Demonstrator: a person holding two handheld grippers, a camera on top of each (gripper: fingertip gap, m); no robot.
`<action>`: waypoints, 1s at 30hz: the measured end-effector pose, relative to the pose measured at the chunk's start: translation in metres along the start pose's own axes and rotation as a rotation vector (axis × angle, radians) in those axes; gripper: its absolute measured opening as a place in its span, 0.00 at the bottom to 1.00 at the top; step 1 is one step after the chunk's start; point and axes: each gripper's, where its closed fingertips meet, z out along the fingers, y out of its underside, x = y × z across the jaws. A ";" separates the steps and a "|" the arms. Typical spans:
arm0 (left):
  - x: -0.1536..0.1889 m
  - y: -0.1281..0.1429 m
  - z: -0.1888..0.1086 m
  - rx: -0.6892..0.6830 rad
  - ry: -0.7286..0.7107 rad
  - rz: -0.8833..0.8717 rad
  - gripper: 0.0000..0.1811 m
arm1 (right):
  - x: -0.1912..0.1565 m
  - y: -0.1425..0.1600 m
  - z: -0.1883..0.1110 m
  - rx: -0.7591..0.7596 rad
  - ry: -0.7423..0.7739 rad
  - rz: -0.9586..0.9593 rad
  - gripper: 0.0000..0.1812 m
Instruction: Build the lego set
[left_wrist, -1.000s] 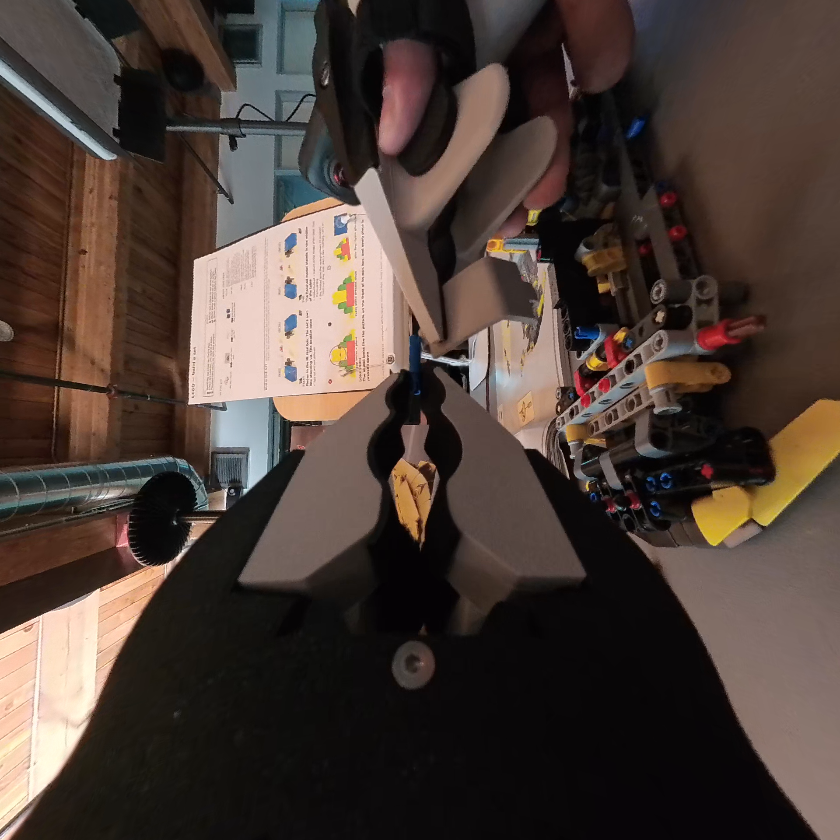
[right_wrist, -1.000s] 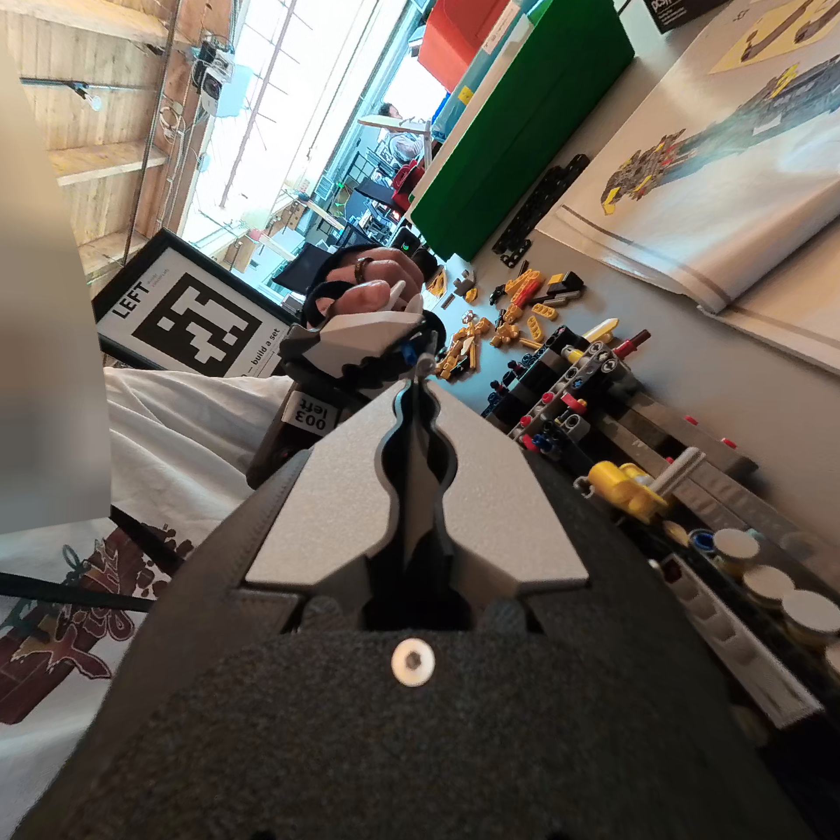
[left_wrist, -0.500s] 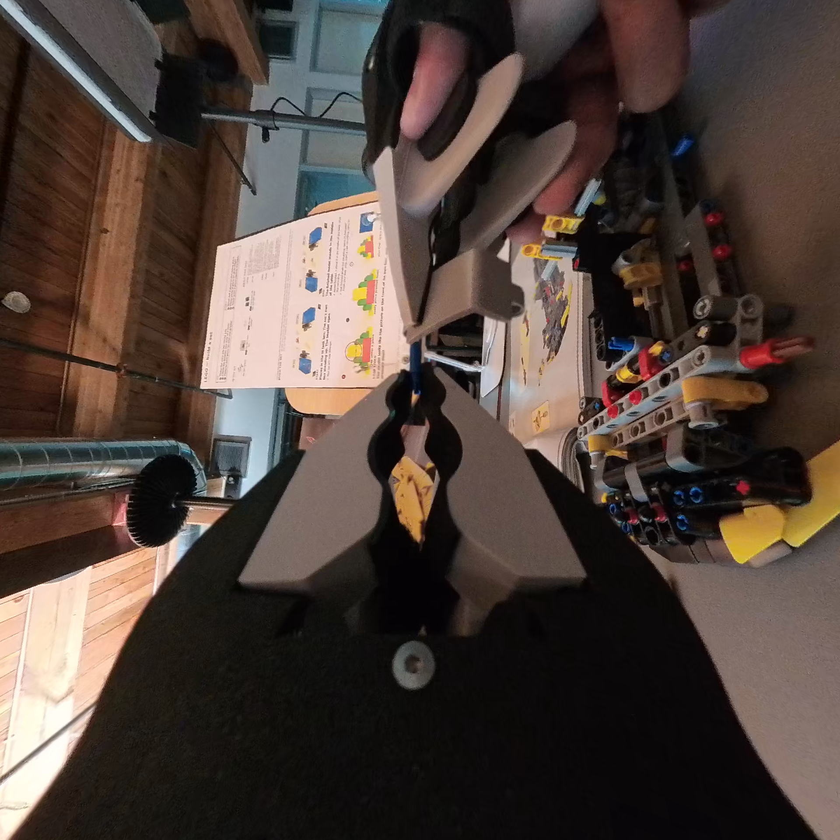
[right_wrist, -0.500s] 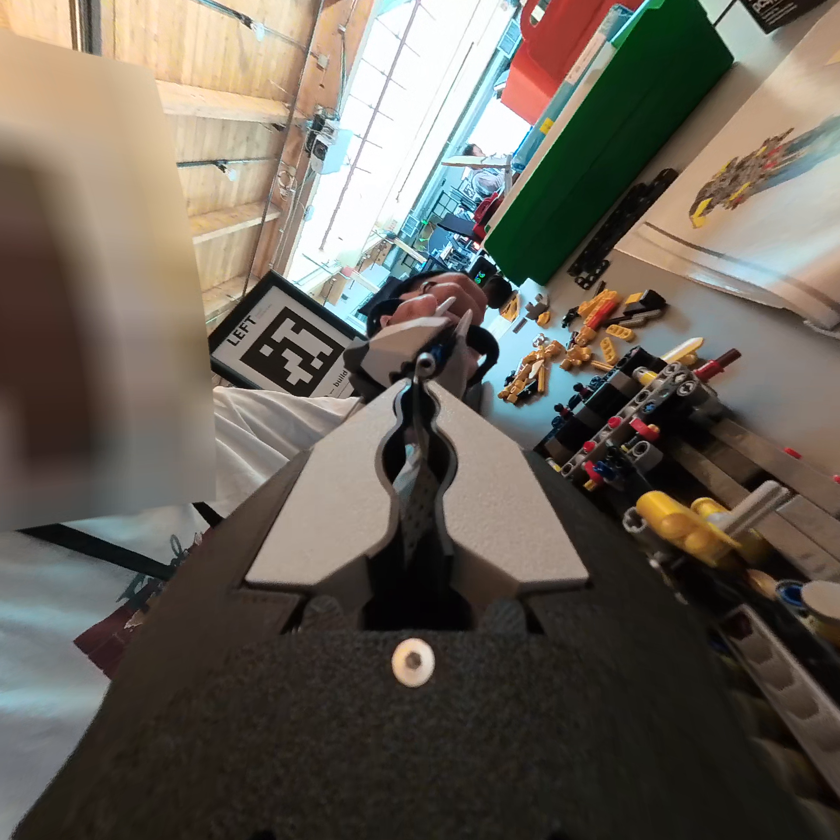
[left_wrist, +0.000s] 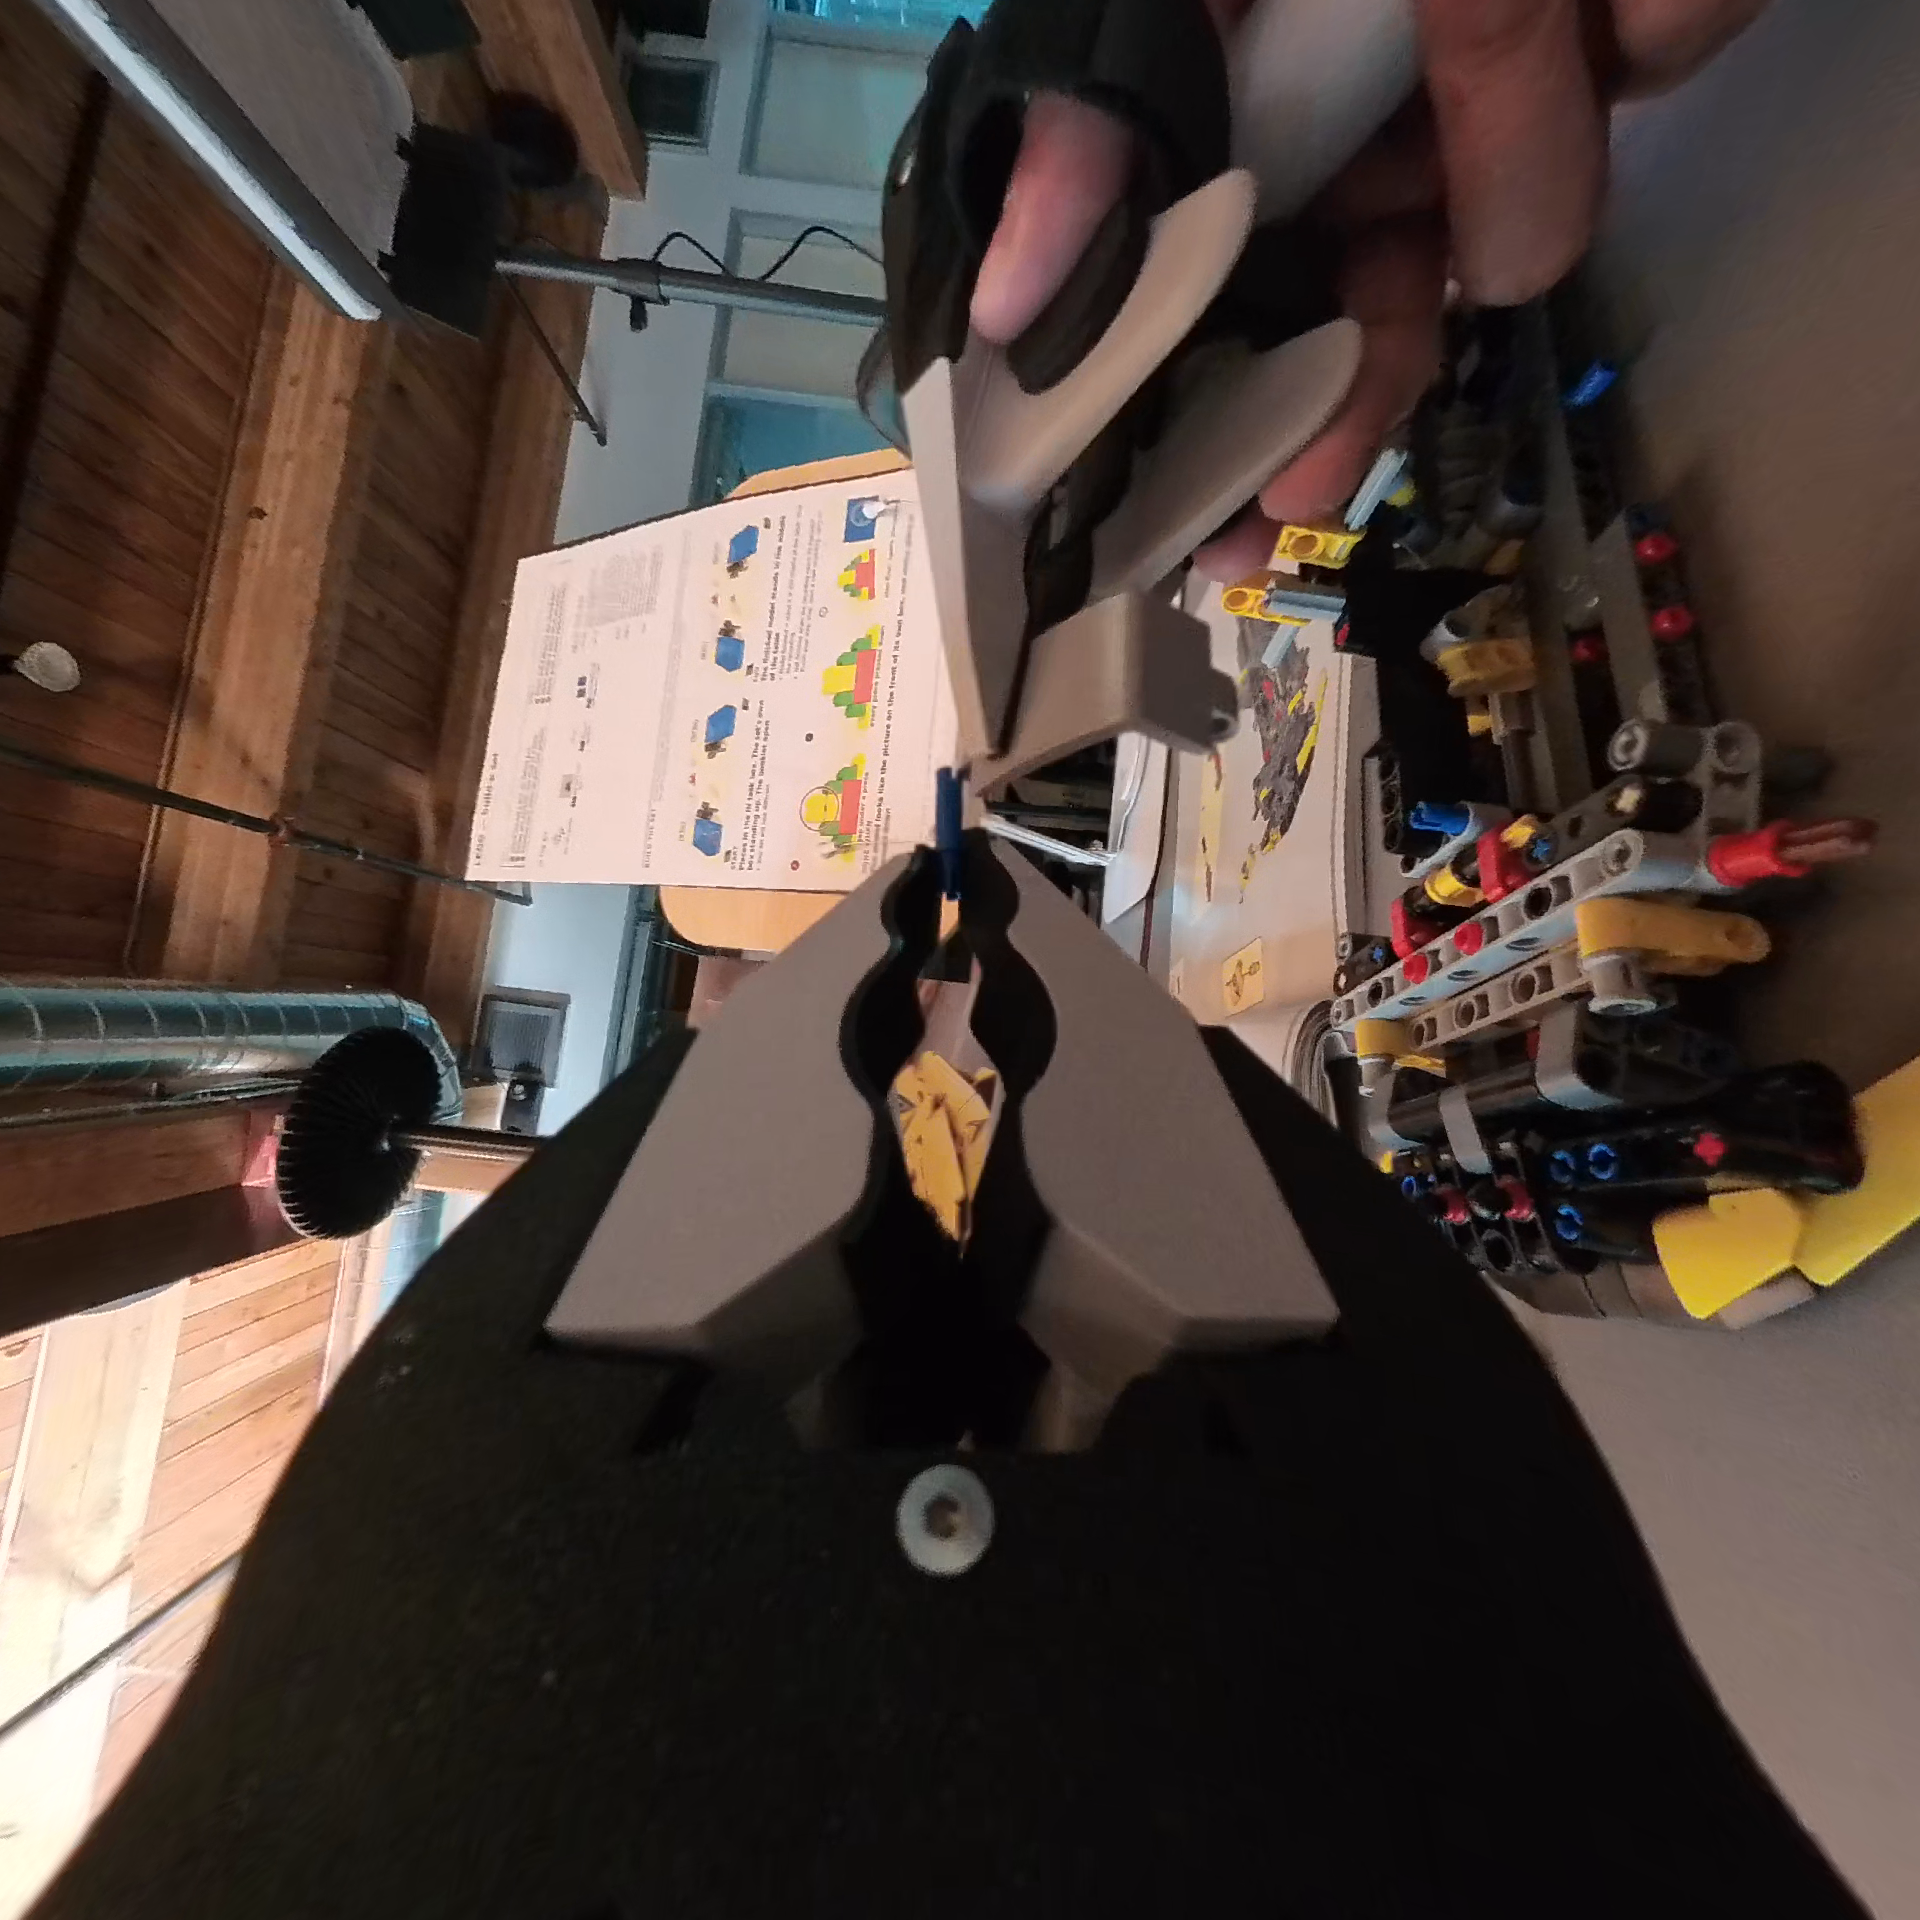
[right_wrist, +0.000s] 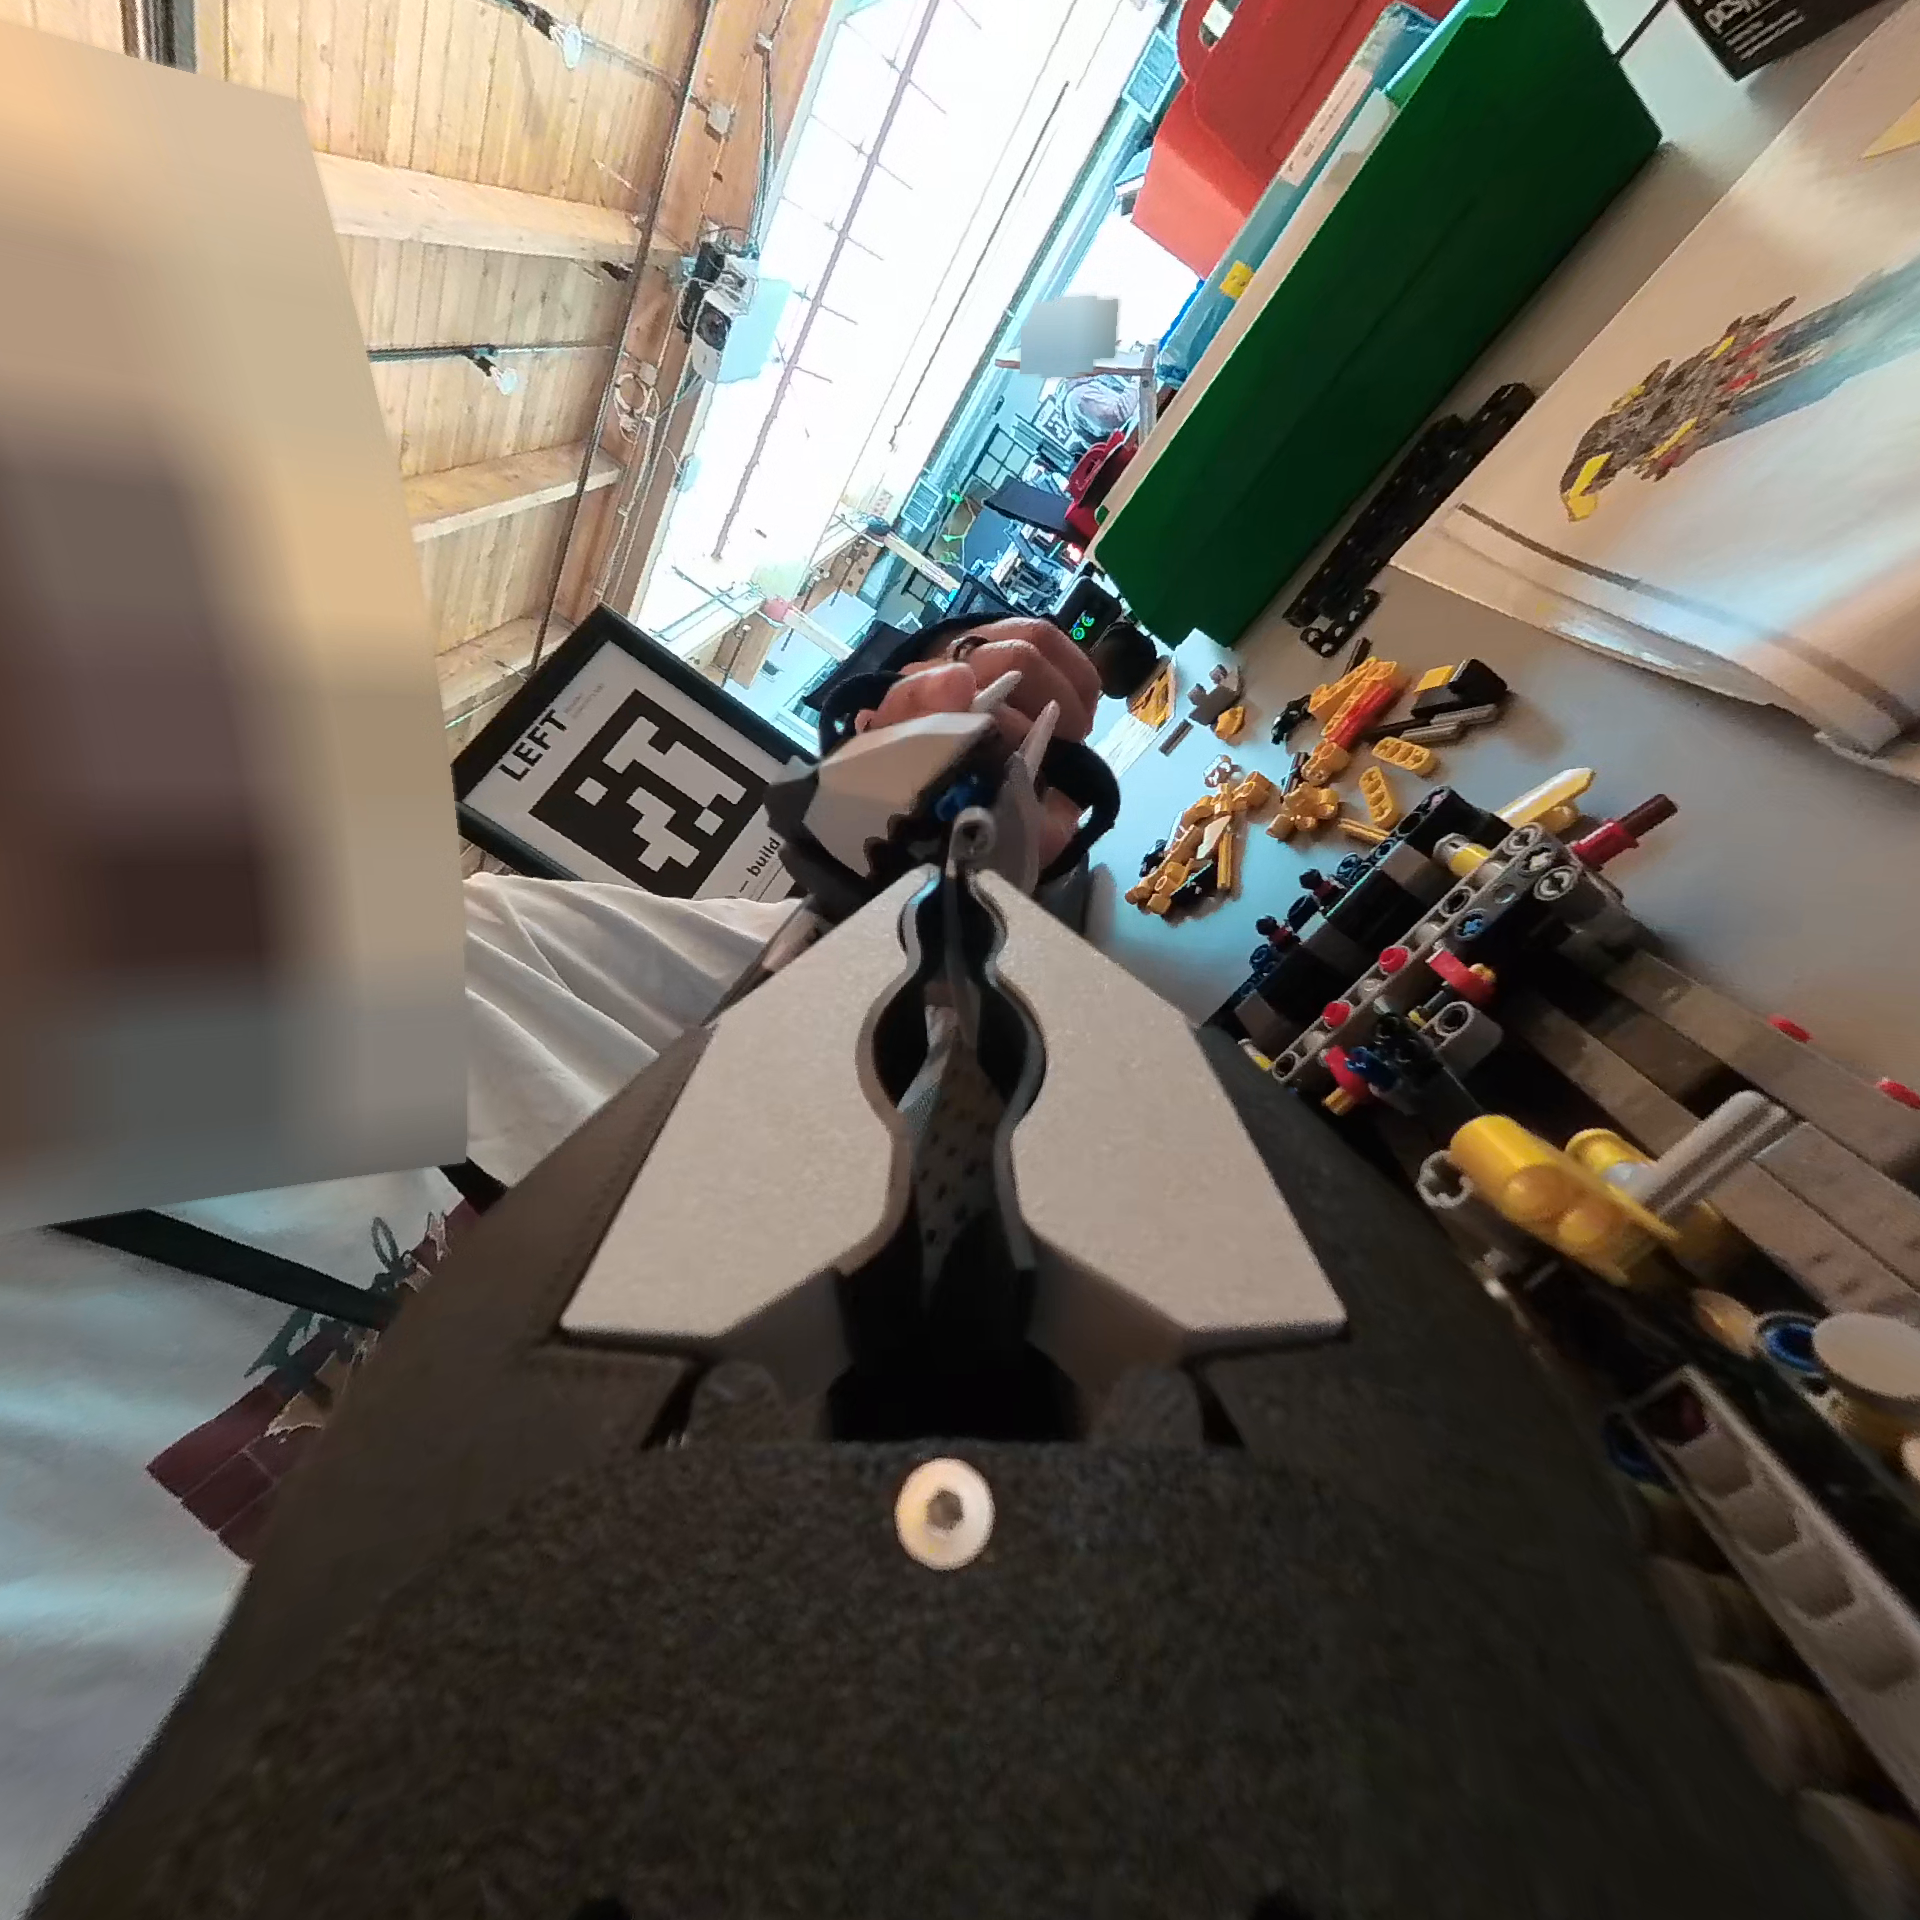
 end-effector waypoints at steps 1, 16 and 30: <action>0.000 0.000 0.000 0.002 0.001 0.005 0.01 | 0.000 0.000 0.000 -0.001 -0.004 0.002 0.00; 0.019 0.003 0.001 -0.027 0.082 0.129 0.01 | 0.019 0.009 -0.005 -0.075 0.167 -0.068 0.00; 0.016 -0.001 -0.003 -0.035 0.100 0.082 0.01 | 0.012 0.010 -0.002 -0.069 0.114 -0.070 0.00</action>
